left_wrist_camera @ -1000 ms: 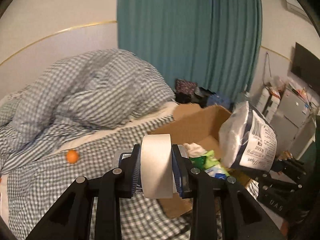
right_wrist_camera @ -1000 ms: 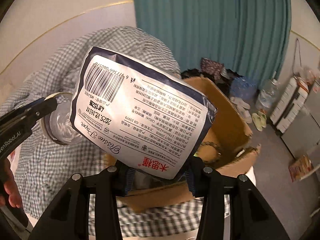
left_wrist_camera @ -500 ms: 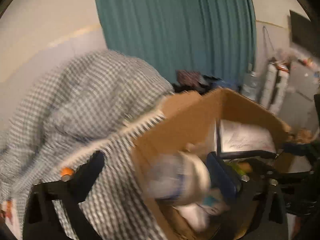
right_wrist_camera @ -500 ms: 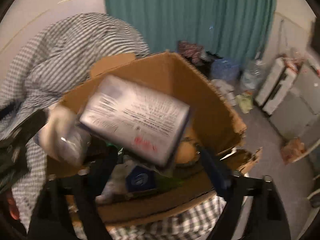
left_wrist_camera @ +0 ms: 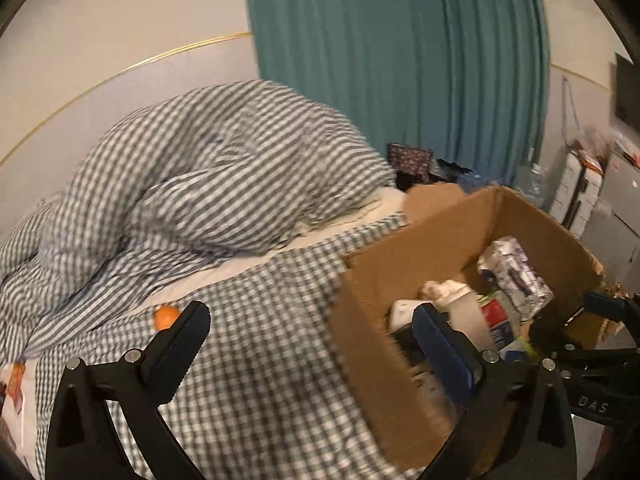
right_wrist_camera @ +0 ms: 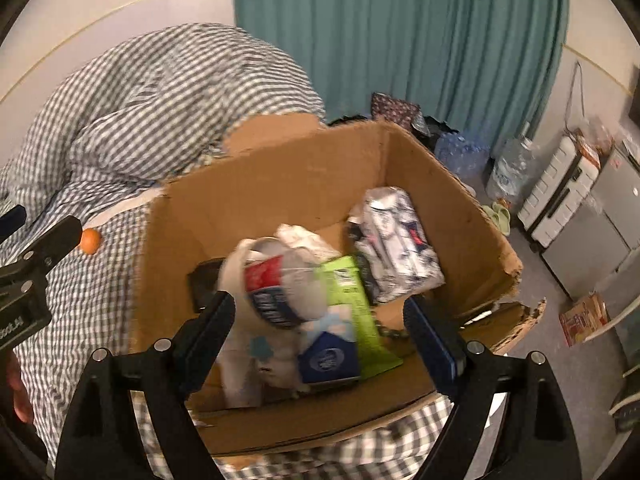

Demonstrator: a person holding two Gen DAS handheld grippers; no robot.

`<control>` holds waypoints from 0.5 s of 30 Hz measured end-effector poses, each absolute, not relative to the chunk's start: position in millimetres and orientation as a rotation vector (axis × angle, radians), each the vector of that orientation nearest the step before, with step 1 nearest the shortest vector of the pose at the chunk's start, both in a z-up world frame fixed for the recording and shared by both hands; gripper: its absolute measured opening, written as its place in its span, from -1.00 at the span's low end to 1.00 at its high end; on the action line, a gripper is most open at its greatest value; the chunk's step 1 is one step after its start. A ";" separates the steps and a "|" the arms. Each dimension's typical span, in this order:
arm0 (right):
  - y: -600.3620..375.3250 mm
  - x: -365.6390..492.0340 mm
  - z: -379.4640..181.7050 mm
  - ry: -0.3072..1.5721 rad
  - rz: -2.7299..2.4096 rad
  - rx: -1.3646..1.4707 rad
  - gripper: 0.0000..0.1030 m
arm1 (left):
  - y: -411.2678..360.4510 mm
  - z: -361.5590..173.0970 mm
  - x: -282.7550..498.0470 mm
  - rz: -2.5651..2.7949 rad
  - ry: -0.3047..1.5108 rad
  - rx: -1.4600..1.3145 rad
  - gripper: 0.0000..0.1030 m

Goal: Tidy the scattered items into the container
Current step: 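Carry tape roll with left gripper while right carries wipes pack into box, then withdraw both open grippers from the box and move right gripper toward orange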

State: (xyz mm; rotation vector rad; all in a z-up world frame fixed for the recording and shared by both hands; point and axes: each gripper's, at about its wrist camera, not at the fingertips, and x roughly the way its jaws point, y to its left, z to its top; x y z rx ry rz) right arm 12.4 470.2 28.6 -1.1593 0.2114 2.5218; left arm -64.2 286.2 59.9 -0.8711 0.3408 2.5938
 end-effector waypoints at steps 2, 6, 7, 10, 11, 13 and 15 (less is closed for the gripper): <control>452.6 9.0 34.2 0.192 2.549 -1.161 0.67 | 266.4 62.3 -66.4 2.617 0.320 -0.889 1.00; 407.2 -0.3 43.2 0.137 2.610 -1.165 0.67 | 212.8 67.2 -72.3 2.685 0.267 -0.921 1.00; 395.2 -2.5 44.9 0.125 2.627 -1.168 0.67 | 199.6 69.2 -72.7 2.701 0.258 -0.928 1.00; 356.1 -11.5 48.8 0.085 2.683 -1.179 0.67 | 157.3 73.5 -78.2 2.756 0.225 -0.955 1.00; 343.1 -15.1 49.8 0.072 2.703 -1.185 0.67 | 144.1 74.1 -80.0 2.769 0.214 -0.967 1.00; 319.7 -22.2 50.9 0.047 2.738 -1.194 0.67 | 116.6 74.6 -83.9 2.802 0.193 -0.987 1.00; 293.9 -32.7 53.7 0.024 2.775 -1.204 0.67 | 90.8 73.7 -89.3 2.829 0.174 -1.013 1.00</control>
